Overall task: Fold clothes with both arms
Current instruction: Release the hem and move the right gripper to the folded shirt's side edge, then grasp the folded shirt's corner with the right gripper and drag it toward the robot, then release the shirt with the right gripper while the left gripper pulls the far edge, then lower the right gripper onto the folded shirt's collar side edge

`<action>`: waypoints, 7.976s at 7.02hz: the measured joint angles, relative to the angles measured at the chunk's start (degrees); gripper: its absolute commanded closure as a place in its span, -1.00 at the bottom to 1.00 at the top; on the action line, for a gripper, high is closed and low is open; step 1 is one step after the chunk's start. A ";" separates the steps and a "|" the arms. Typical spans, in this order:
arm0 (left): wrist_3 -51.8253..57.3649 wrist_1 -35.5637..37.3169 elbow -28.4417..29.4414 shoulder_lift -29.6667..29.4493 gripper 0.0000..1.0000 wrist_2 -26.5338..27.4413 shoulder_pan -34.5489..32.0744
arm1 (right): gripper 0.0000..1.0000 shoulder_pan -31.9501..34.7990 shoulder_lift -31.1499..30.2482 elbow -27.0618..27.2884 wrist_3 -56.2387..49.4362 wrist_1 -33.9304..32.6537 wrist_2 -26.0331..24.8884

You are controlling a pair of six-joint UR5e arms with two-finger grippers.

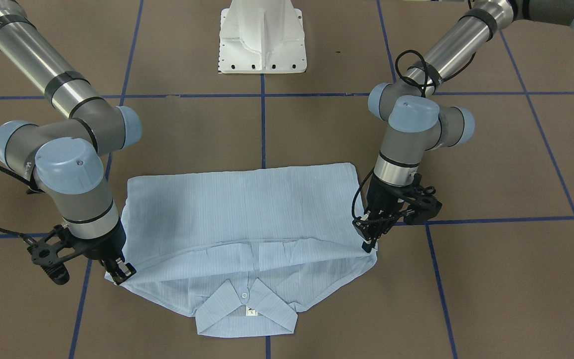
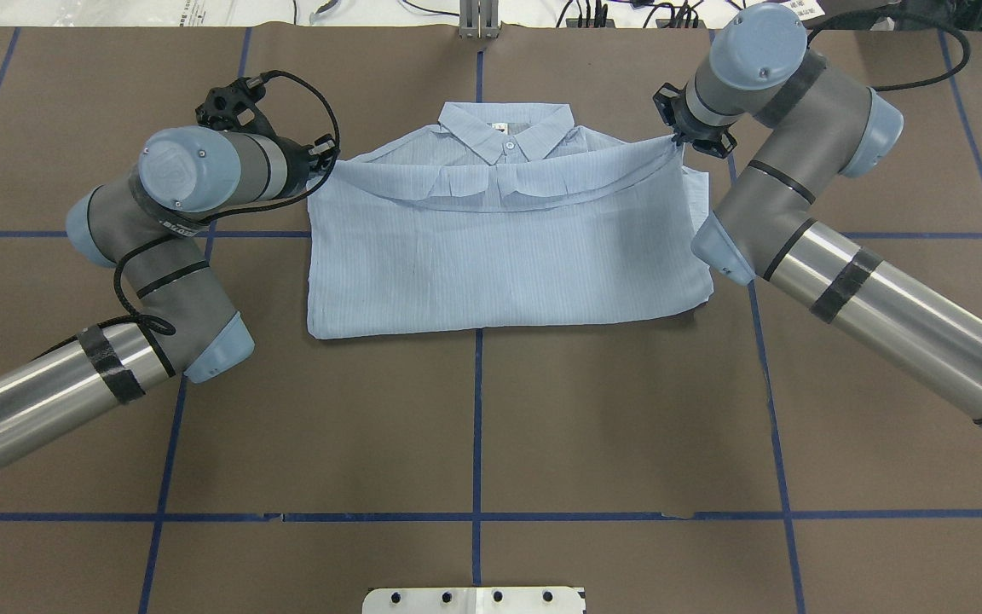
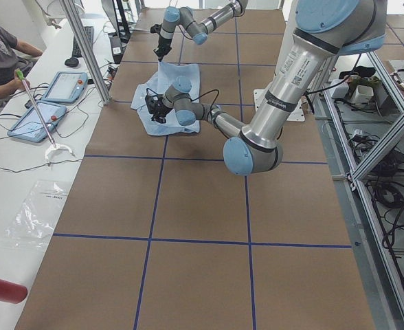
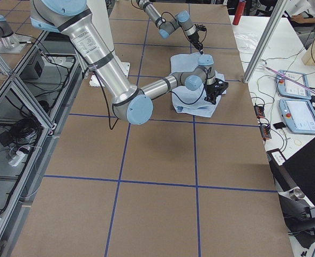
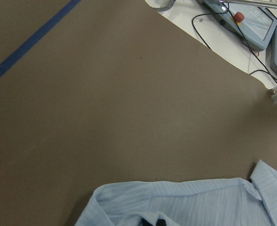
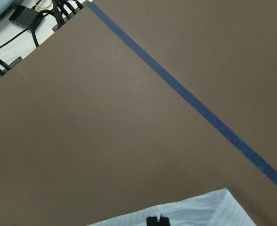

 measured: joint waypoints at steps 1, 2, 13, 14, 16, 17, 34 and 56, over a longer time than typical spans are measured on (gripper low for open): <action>0.61 -1.41 1.91 -0.32 0.15 0.03 0.00 | 0.11 -0.10 0.79 -2.50 -0.04 1.72 -0.89; 1.12 -2.52 3.50 -0.64 0.00 0.07 -0.05 | -0.97 -0.26 1.12 -3.79 -0.06 2.58 -1.36; 4.07 -3.69 3.30 -0.42 -0.23 -0.13 -1.20 | 1.00 -9.71 -19.79 22.09 5.25 6.28 -1.85; 4.01 -3.69 3.28 -0.41 -0.23 -0.13 -1.20 | 1.00 -9.72 -20.08 22.52 5.15 6.28 -1.24; 3.68 -3.70 3.28 -0.57 -0.24 -0.08 -1.10 | 1.00 -9.79 -23.31 25.46 4.78 6.32 0.26; 3.50 -3.67 3.17 -0.74 -0.24 -0.08 -1.08 | 1.00 -10.39 -26.76 29.58 4.76 6.28 1.56; -14.43 5.97 -23.56 10.54 -0.67 -6.84 12.90 | -1.00 -9.14 -39.74 48.72 10.46 6.17 25.51; 9.71 -5.55 11.29 -10.05 -1.00 -3.79 -3.67 | -1.00 -13.35 -25.60 39.15 8.16 5.83 17.88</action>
